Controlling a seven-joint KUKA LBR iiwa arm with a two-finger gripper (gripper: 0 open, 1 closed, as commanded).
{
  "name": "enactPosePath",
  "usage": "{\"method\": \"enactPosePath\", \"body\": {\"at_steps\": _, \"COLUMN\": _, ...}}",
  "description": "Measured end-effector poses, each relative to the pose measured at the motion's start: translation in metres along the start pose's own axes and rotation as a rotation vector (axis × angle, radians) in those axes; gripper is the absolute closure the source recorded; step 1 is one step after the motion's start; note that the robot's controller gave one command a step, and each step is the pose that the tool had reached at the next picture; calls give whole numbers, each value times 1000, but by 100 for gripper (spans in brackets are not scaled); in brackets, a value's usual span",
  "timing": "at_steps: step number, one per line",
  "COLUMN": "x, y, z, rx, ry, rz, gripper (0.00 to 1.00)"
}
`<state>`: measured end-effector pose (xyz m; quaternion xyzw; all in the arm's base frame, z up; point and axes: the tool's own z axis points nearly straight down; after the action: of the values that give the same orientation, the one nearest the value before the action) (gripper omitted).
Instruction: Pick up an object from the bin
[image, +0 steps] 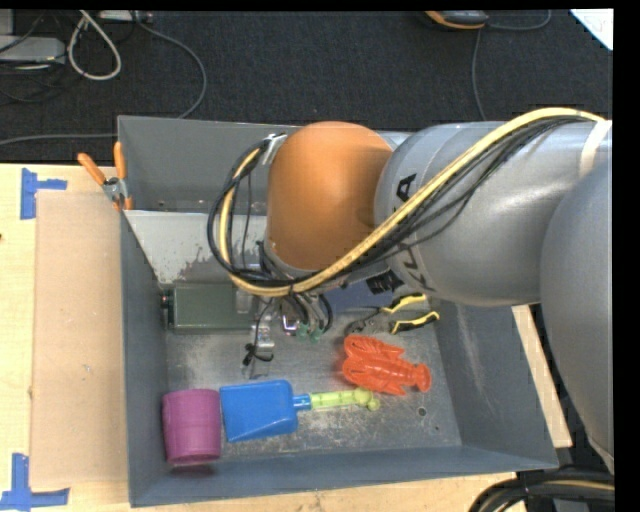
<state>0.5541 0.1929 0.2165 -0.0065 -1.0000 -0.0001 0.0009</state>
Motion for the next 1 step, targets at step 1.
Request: {"method": "enactPosePath", "body": {"at_steps": 1, "x": -16, "y": -11, "z": 30, "rx": 1, "ry": 4, "rz": -158, "gripper": 0}}
